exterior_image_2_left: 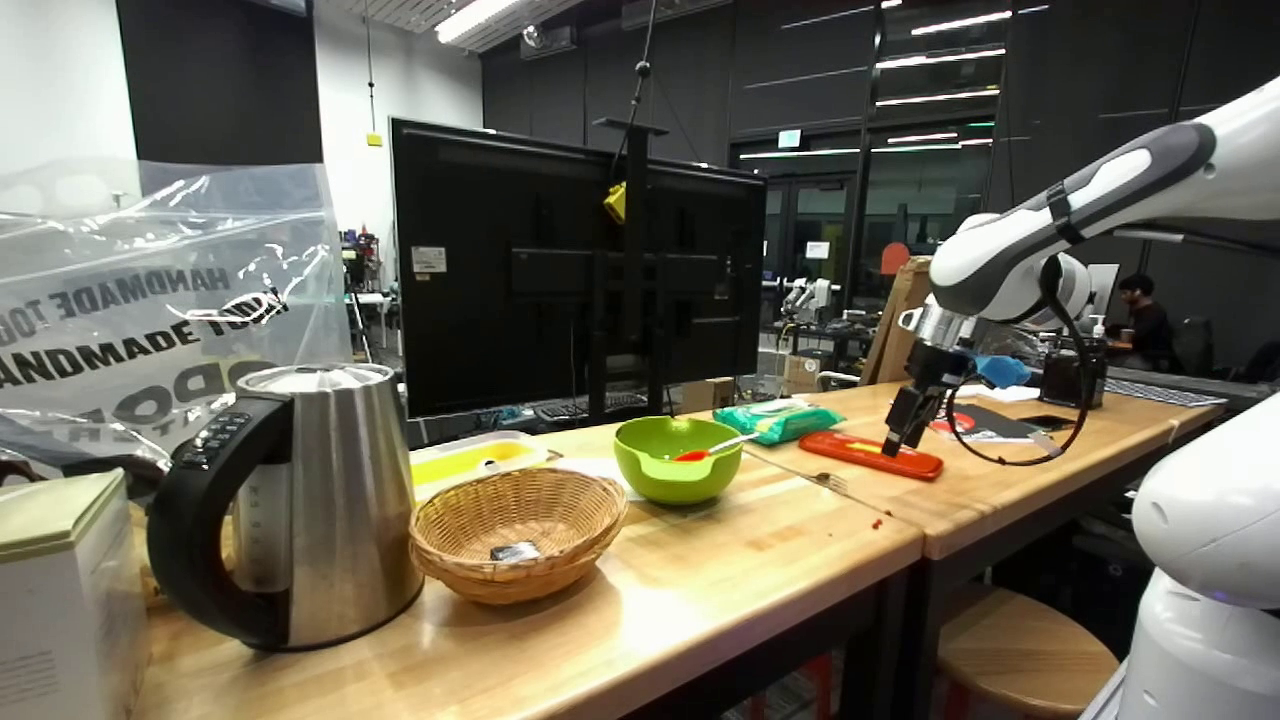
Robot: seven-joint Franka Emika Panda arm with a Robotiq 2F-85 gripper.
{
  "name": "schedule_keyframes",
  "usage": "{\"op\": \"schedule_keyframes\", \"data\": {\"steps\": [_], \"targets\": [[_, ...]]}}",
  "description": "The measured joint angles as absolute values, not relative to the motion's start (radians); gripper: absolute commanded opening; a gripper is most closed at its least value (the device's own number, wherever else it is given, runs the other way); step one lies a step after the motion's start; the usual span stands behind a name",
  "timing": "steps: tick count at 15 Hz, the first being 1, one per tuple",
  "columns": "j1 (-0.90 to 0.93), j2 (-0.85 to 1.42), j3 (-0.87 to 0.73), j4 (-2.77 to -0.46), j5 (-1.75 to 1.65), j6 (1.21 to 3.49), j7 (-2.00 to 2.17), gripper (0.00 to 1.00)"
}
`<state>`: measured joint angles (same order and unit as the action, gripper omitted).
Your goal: Move the silver fork to the right
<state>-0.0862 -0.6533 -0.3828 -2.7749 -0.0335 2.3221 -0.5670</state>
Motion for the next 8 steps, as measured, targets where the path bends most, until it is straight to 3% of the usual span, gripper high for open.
{"op": "schedule_keyframes", "data": {"steps": [8], "targets": [[-0.068,-0.58,-0.311,-2.775,-0.05,2.511,-0.533,1.0]]}}
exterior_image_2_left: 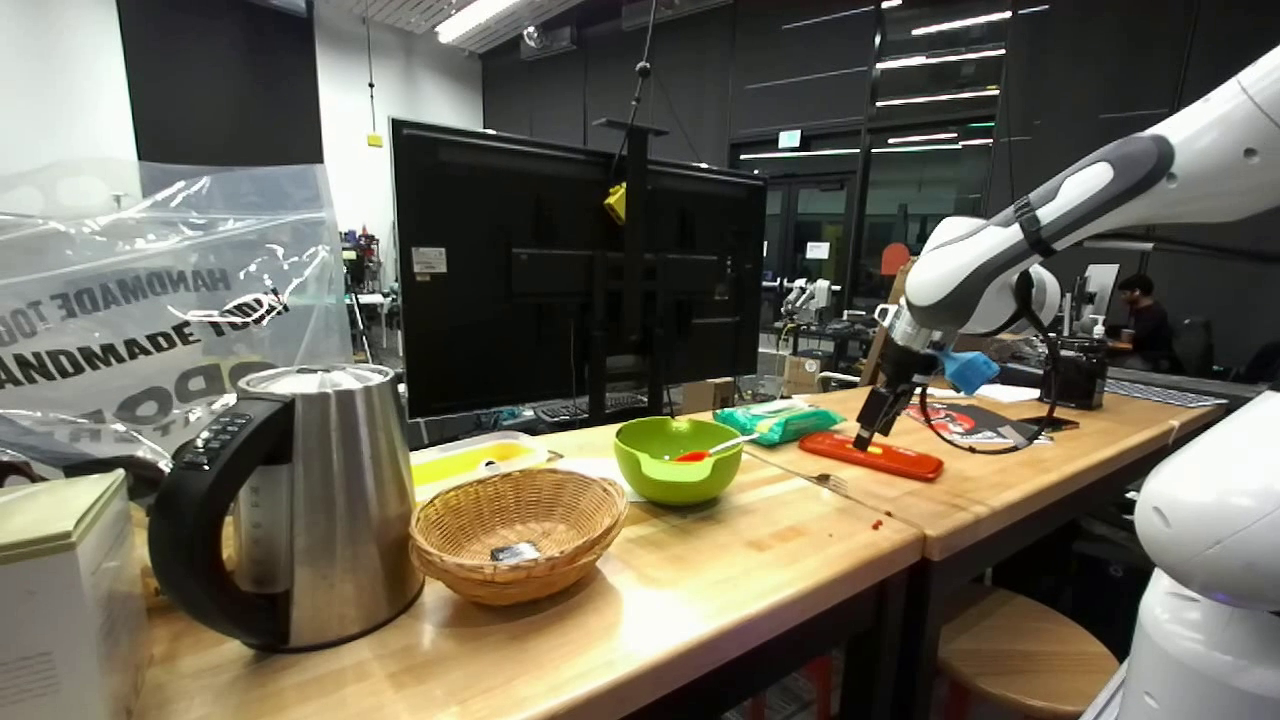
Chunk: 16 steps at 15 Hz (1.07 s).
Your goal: Move the silver fork to the right
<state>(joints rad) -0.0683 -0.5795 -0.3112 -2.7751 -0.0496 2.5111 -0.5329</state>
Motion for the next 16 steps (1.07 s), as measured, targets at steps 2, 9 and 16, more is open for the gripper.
{"op": "schedule_keyframes", "data": {"steps": [2,9,16], "targets": [[-0.054,-0.549,-0.296,-2.775,-0.05,2.537,-0.519,1.0],[-0.036,-0.472,-0.179,-2.775,-0.085,2.571,-0.423,1.0],[-0.037,-0.455,-0.129,-2.775,-0.123,2.57,-0.349,1.0]]}}
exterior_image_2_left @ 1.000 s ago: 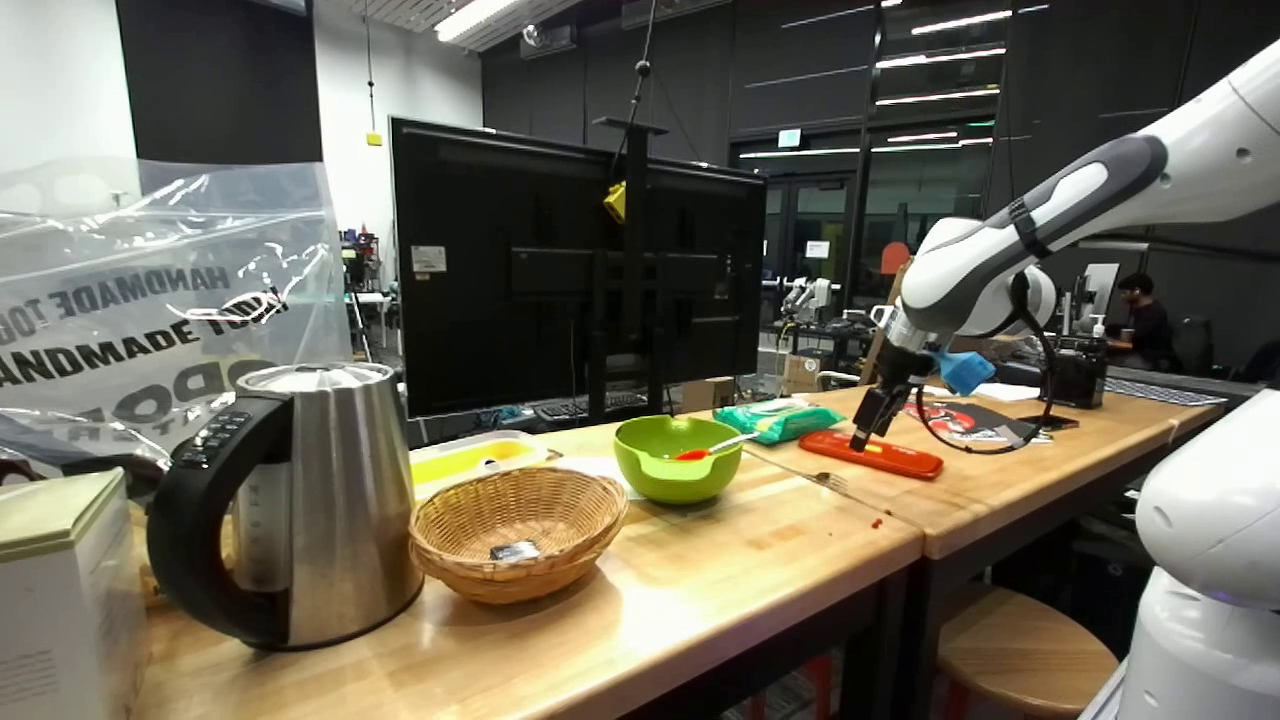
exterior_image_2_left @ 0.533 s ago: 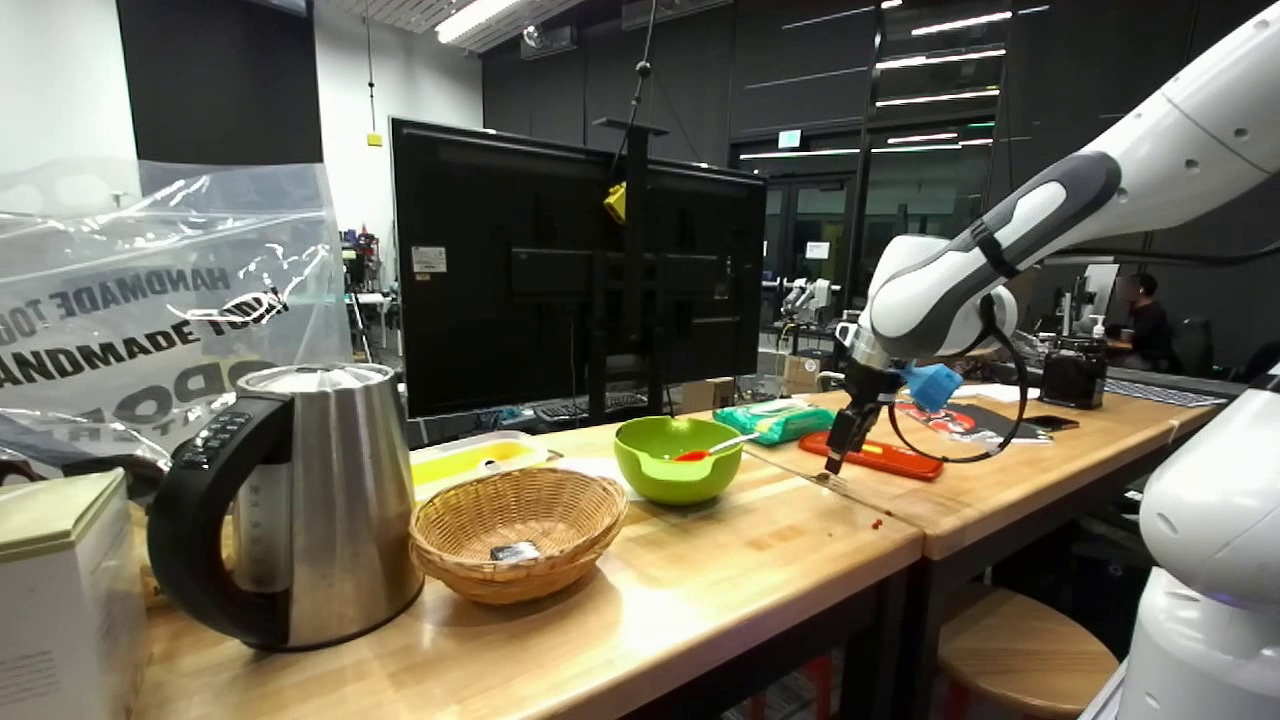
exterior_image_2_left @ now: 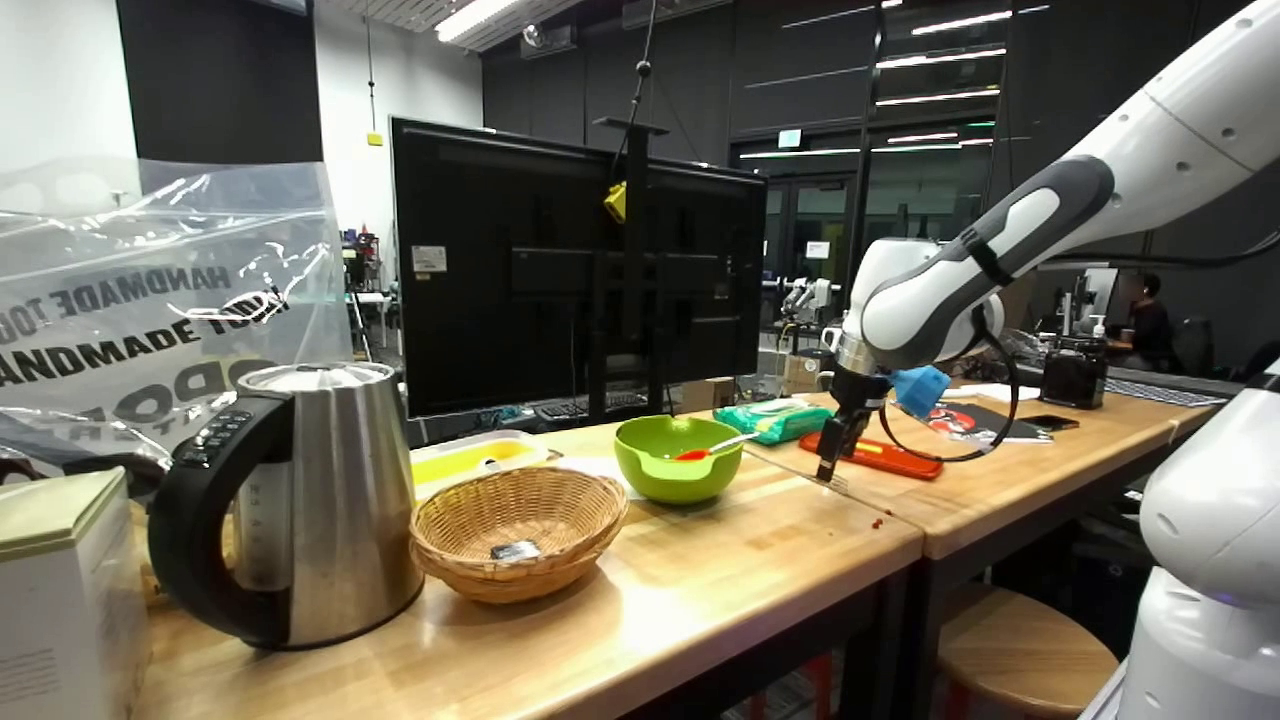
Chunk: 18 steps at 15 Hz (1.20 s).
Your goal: Move the silver fork to the right
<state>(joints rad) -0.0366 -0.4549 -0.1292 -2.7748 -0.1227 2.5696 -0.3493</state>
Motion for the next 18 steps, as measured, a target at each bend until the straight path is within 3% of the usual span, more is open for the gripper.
{"op": "schedule_keyframes", "data": {"steps": [9,10,11,18], "targets": [[-0.041,-0.407,-0.13,-2.769,-0.112,2.598,-0.269,1.0],[-0.041,-0.4,-0.13,-2.768,-0.111,2.609,-0.256,0.94],[-0.041,-0.394,-0.129,-2.767,-0.111,2.618,-0.242,0.74],[-0.041,-0.367,-0.129,-2.755,-0.11,2.648,-0.178,0.22]]}}
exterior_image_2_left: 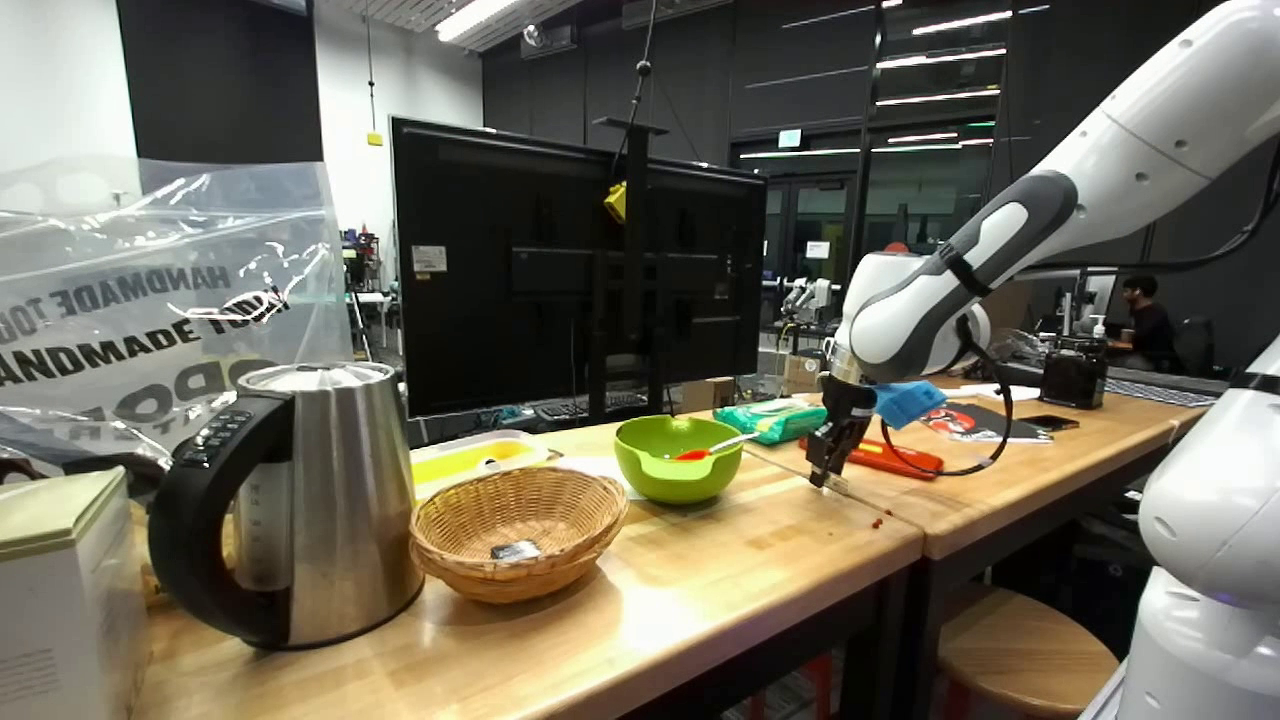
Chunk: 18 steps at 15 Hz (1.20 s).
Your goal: Move the silver fork to the right
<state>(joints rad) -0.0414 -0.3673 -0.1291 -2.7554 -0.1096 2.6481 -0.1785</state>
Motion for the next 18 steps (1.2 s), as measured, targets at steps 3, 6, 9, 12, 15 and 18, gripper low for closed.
{"op": "schedule_keyframes", "data": {"steps": [3,6,9,12,15,18], "targets": [[-0.042,-0.364,-0.129,-2.751,-0.109,2.649,-0.162,0.01],[-0.043,-0.359,-0.129,-2.746,-0.109,2.649,-0.148,0.0],[-0.043,-0.358,-0.127,-2.742,-0.101,2.649,-0.146,0.01],[-0.044,-0.357,-0.127,-2.741,-0.096,2.649,-0.146,0.01],[-0.049,-0.359,-0.127,-2.739,-0.096,2.649,-0.145,0.01],[-0.058,-0.366,-0.127,-2.736,-0.096,2.649,-0.144,0.01]]}}
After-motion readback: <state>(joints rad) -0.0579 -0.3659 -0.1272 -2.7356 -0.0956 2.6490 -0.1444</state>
